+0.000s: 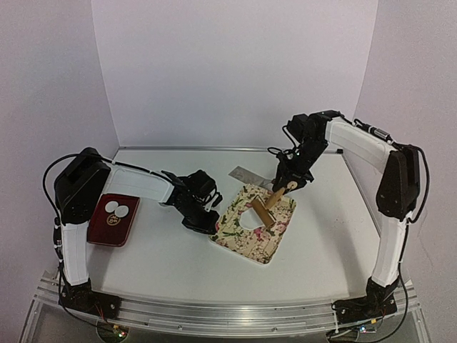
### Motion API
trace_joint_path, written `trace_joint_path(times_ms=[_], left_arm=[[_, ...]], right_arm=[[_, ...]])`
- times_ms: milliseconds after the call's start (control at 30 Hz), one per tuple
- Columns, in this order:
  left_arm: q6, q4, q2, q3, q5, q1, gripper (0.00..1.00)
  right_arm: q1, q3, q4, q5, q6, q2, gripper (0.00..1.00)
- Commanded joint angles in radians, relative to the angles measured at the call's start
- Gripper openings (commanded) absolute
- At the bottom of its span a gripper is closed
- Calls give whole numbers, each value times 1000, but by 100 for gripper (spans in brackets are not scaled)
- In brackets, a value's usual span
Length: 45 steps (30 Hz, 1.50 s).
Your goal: Roll out the dumpling wrappers from the dough
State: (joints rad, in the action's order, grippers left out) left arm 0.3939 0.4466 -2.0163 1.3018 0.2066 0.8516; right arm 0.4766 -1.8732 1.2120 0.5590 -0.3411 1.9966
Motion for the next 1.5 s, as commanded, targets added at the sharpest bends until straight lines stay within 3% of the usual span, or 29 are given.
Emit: trace_joint_path(times_ms=[0, 400, 733, 1033, 1467], left_arm=[[0, 71, -43, -45, -38, 2, 0], [18, 77, -41, -64, -46, -18, 0], [42, 84, -27, -98, -64, -48, 0], [43, 92, -31, -97, -70, -65, 0], [8, 90, -62, -33, -43, -50, 0]], right_arm=[[-5, 26, -175, 212, -82, 41, 0], [-60, 96, -223, 163, -128, 174, 0], [-168, 307, -223, -40, -106, 114, 0], [-236, 398, -226, -103, -37, 81, 0], [-219, 439, -314, -23, -53, 92, 0]])
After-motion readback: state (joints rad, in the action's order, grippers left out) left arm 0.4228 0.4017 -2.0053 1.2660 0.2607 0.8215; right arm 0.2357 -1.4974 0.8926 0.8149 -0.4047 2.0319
